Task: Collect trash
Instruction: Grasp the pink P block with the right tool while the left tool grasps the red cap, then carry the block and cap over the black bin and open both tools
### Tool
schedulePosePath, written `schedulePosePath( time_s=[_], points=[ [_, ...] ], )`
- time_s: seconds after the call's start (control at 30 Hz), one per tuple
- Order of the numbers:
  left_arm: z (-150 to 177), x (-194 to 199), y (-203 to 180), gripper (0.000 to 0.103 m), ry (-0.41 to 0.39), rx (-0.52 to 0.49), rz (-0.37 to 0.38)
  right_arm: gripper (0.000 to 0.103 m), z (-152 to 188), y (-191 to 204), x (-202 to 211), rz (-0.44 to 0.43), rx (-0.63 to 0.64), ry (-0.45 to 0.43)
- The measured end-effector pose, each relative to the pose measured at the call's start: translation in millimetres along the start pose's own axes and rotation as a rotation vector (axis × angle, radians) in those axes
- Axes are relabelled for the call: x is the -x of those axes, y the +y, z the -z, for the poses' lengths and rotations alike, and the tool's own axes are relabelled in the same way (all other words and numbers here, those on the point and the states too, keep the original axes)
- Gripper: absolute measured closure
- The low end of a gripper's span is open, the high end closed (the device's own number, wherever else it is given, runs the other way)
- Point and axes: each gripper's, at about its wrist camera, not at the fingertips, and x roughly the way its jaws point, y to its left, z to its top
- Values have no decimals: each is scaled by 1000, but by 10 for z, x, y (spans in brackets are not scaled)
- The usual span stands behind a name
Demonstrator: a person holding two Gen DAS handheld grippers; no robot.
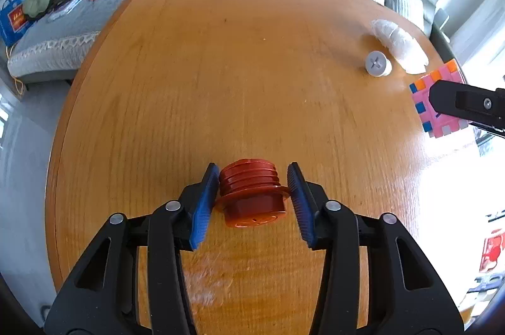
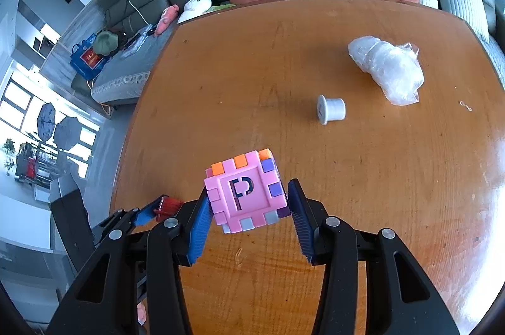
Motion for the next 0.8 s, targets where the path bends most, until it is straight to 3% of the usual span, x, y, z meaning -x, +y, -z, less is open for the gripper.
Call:
schedulePosePath(
  time_s=[0.27,0.8],
  points=[
    [223,227,284,59,-14,49,21,55,51,398,-32,-23,59,0],
    [850,877,1475,59,-80,245,-110,55,307,1853,-507,-98,279,97]
  ],
)
